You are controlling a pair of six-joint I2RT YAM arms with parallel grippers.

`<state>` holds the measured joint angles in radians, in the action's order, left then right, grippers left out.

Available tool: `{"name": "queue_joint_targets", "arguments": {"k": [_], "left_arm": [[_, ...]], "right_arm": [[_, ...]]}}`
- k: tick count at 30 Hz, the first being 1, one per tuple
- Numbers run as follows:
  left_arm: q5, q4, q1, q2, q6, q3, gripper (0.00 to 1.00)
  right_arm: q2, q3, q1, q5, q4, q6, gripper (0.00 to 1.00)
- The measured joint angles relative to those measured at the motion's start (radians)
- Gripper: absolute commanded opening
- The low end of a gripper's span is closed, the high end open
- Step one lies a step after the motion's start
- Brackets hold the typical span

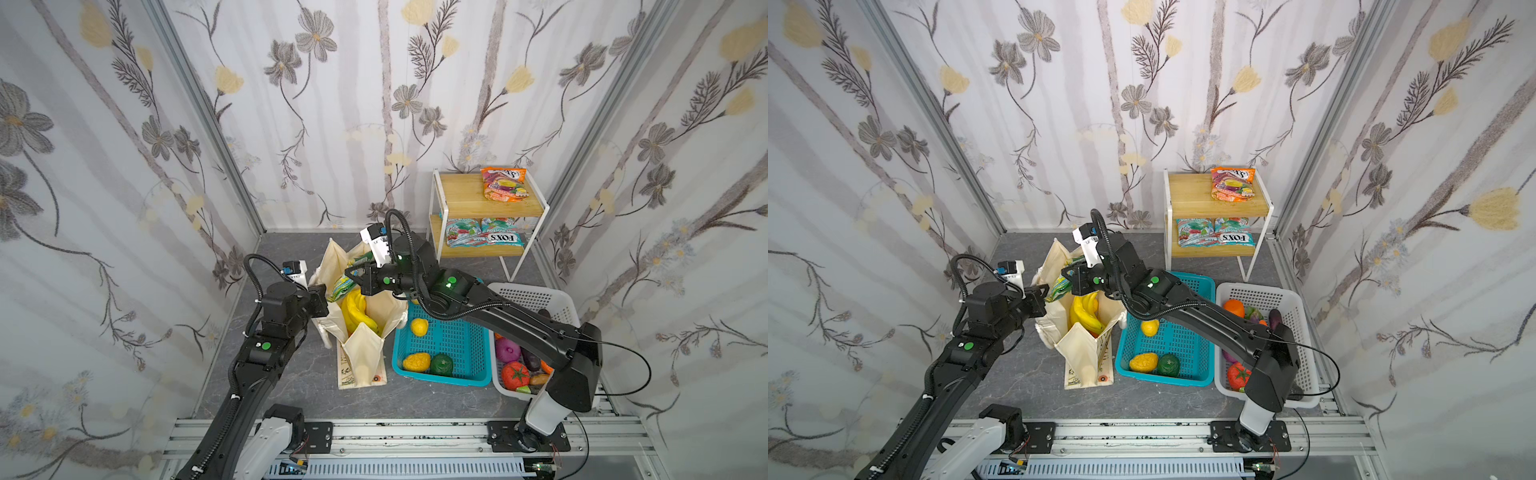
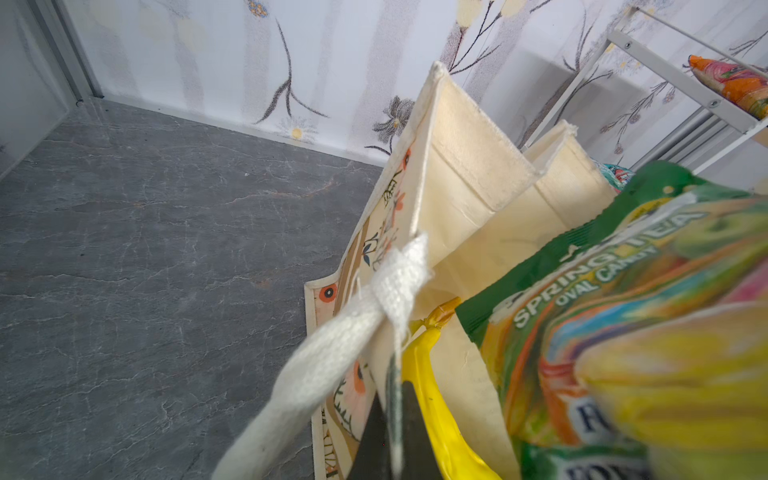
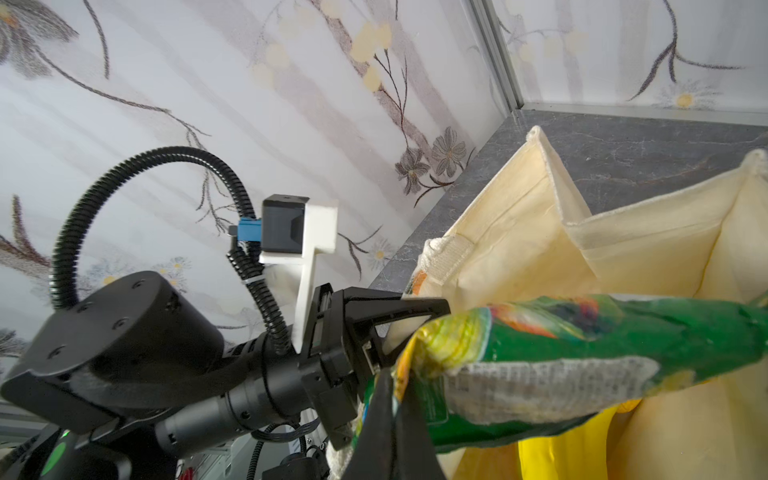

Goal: Place the food into the grocery bag and tie it
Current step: 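Lower the green candy bag into the tote held by the left gripper and release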

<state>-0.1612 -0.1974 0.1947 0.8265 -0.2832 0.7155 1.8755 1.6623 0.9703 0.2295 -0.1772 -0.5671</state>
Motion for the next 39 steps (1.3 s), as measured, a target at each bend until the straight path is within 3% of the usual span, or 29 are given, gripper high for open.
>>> {"name": "queue_joint_targets", "arguments": {"k": [11, 25, 29, 33, 37, 38, 39], "left_arm": [[-0.004, 0.002, 0.000, -0.001, 0.000, 0.000, 0.00], [-0.027, 0.007, 0.000, -0.005, -0.001, 0.000, 0.00], [-0.031, 0.006, 0.000, -0.012, -0.001, -0.001, 0.00], [-0.031, 0.006, 0.000, -0.019, -0.001, -0.002, 0.00], [-0.031, 0.006, 0.001, -0.023, -0.001, -0.003, 0.00], [-0.029, 0.006, 0.001, -0.023, -0.001, -0.003, 0.00], [-0.028, 0.005, 0.001, -0.024, -0.001, -0.003, 0.00]], "right_arm": [[0.122, 0.092, -0.002, -0.114, -0.098, 0.116, 0.00], [0.139, -0.047, 0.014, -0.275, -0.054, 0.044, 0.00], [0.139, -0.046, 0.030, -0.348, -0.076, 0.024, 0.14], [0.137, -0.017, 0.033, -0.394, -0.128, 0.008, 0.44], [0.074, -0.034, 0.038, -0.401, -0.142, -0.001, 0.60], [0.048, -0.038, 0.040, -0.401, -0.138, -0.001, 0.67], [0.020, -0.045, 0.043, -0.401, -0.132, -0.002, 0.81]]}}
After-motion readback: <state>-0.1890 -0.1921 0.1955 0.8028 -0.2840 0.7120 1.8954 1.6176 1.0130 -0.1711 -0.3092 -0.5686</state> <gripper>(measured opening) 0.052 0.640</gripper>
